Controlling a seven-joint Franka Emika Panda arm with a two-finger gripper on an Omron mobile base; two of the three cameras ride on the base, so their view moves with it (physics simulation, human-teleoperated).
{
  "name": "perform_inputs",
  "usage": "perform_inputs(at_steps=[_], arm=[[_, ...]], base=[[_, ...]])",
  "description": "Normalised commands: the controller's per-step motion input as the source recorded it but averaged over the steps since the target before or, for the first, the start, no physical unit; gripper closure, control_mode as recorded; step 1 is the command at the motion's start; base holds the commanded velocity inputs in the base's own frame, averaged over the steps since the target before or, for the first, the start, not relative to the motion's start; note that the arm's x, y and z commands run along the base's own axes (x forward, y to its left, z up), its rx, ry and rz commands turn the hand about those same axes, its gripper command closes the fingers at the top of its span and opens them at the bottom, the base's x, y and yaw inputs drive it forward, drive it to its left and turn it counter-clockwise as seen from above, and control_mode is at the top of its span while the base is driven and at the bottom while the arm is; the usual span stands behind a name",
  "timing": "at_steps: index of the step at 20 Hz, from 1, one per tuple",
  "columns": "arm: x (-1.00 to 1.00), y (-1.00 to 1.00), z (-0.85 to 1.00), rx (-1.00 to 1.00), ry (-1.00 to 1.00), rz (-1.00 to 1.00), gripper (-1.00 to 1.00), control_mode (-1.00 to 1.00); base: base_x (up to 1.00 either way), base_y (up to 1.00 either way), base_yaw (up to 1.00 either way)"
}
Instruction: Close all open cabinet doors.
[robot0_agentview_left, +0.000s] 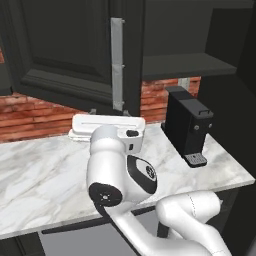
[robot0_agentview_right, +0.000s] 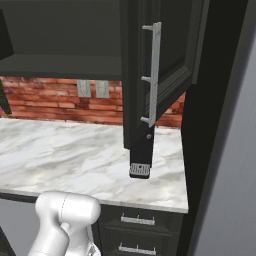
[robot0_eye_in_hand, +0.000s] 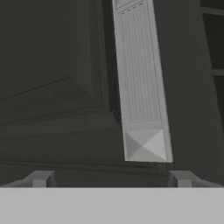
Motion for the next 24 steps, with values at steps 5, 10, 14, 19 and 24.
perform_inputs(at_steps=[5,10,14,19,24], arm=[[0.44,-0.08,-0.12,0.0,-0.05,0.0,-1.0,-1.0],[0.57,-0.04,-0.07,0.0,-0.05,0.0,-1.0,-1.0],[0.67,0.0,0.0,0.0,-0.01,0.0,-1.0,-1.0],[0.59,0.0,0.0,0.0,0.0,0.0,-1.0,-1.0],[0.57,0.0,0.0,0.0,0.0,0.0,-1.0,-1.0]], base=[[0.0,0.0,0.0],[0.0,0.0,0.0],[0.0,0.0,0.0],[0.0,0.0,0.0],[0.0,0.0,0.0]])
